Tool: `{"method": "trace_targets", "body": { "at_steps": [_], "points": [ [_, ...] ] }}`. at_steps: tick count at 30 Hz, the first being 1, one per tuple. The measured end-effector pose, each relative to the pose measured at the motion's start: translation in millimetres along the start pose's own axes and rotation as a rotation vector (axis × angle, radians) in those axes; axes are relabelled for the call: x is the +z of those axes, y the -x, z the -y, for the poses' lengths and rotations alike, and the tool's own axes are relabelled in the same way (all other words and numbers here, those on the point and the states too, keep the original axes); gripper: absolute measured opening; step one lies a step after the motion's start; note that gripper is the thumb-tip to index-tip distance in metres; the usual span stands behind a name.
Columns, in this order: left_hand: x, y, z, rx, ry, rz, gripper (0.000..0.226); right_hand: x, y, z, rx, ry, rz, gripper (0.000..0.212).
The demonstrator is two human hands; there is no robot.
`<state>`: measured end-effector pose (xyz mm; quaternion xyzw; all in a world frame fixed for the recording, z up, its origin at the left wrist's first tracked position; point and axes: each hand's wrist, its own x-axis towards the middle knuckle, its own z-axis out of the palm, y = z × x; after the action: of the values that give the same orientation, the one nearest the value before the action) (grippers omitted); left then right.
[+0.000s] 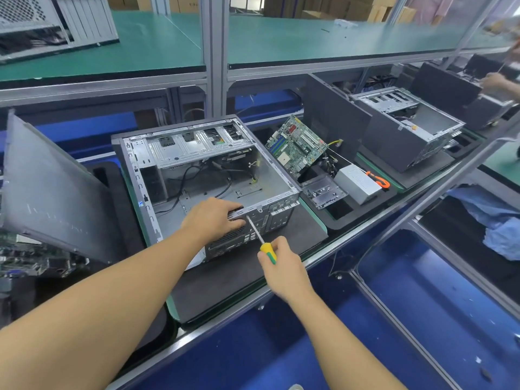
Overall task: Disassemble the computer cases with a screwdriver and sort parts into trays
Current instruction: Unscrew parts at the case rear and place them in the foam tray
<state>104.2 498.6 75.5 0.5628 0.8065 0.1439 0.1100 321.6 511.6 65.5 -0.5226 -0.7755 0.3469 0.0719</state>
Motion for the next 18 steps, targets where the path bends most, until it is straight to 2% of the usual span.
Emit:
{"method": "trace_targets", "body": {
  "at_steps": [3,4,6,7,9,11,13,15,18],
  "points": [
    [-1,0,0,0.004,0.002,0.003,0.041,-21,-10,0,0.304,-0.601,0.376,0.027],
    [-1,0,1,0.007,-0.002,0.004,0.041,-26,-12,-3,0.35,-0.706,0.456,0.025],
    [0,0,2,0.02,-0.008,0.001,0.041,-34,-15,-10,0.296,-0.669,0.509,0.027],
    [0,0,2,0.024,-0.004,-0.005,0.04,-36,-15,-14,0.226,-0.604,0.482,0.025],
    [1,-1,3,0.022,0.002,-0.016,0.04,-35,-11,-18,0.082,-0.451,0.34,0.015],
    [2,-1,3,0.026,-0.006,-0.031,0.042,-28,-5,-16,0.007,-0.341,0.198,0.02],
    [2,-1,4,0.036,-0.002,-0.048,0.042,-18,-1,-11,-0.01,-0.296,0.158,0.024],
    [3,-1,4,0.038,0.002,-0.051,0.043,-13,2,-7,0.011,-0.298,0.219,0.022],
    [3,-2,4,0.034,-0.016,-0.03,0.048,-23,-1,-1,0.124,-0.407,0.409,0.021]
  ]
}}
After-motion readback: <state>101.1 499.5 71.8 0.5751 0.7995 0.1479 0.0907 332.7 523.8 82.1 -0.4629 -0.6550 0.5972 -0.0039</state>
